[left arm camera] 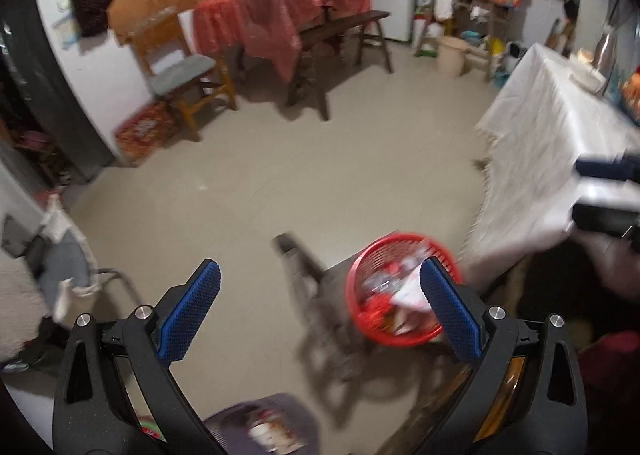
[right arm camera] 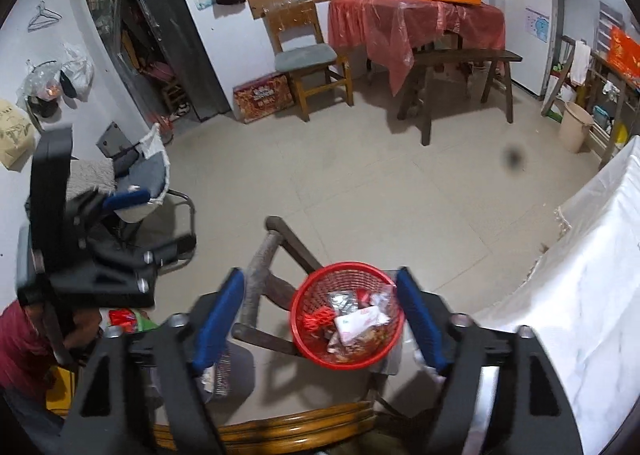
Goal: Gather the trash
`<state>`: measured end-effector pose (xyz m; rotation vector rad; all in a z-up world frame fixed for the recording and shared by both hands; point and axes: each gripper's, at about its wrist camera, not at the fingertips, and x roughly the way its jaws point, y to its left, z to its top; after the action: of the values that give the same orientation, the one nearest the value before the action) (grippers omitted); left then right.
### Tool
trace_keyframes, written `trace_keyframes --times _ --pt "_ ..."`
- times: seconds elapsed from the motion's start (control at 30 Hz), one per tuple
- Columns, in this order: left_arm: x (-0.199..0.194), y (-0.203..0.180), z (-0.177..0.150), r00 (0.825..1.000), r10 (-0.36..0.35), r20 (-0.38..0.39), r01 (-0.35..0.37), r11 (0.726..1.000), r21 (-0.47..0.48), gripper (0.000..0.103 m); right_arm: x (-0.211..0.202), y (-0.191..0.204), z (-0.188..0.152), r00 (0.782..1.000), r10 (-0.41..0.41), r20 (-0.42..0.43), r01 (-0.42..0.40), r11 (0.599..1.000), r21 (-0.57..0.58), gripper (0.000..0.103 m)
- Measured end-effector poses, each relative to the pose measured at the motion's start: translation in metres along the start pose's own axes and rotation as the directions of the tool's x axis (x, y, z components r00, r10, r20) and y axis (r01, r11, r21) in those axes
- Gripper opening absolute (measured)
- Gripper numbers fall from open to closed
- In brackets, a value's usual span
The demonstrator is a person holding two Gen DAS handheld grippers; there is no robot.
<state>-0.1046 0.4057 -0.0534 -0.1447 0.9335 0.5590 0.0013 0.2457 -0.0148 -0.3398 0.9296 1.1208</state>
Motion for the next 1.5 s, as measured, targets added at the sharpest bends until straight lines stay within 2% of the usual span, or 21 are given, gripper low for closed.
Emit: trace_keyframes --times 0.1,0.2,0.3,0.4,0.5,0.73,1.5 --pt "-0.004 0.01 -0.031 1.0 0.004 -0.03 -0.006 0.998 -0.061 0.096 0.006 0.01 -0.011 0.999 0.008 -0.045 -0.008 1.0 0.001 0.087" --pt "0.005 0.016 -0.051 0.999 -0.024 -0.035 0.02 0.993 -0.113 0.096 0.027 0.016 -0.03 0.991 -0.034 -0.133 0.034 0.999 -0.003 0.087" --pt "0.023 0.007 -0.056 0.997 0.008 -0.075 -0.014 0.996 -0.088 0.096 0.044 0.015 -0.047 0.981 -0.07 -0.182 0.074 0.997 0.014 0.087" --pt "0.033 -0.002 -0.06 0.995 -0.026 -0.093 0.018 0.997 -0.082 0.096 0.059 0.009 -0.057 0.968 -0.091 -0.235 0.099 0.995 0.025 0.087" --pt "0.04 -0.011 -0.062 0.993 -0.022 -0.112 0.017 0.999 -0.051 0.096 0.064 0.0 -0.062 0.962 -0.092 -0.256 0.109 0.993 0.053 0.087" --pt "0.042 -0.024 -0.064 0.994 -0.02 -0.106 0.018 1.0 -0.019 0.096 0.07 -0.004 -0.073 0.956 -0.118 -0.267 0.133 0.99 0.042 0.087" --pt "0.041 -0.032 -0.063 0.994 -0.034 -0.108 0.034 0.999 -0.003 0.096 0.06 -0.006 -0.071 0.963 -0.13 -0.238 0.143 0.989 0.038 0.087"
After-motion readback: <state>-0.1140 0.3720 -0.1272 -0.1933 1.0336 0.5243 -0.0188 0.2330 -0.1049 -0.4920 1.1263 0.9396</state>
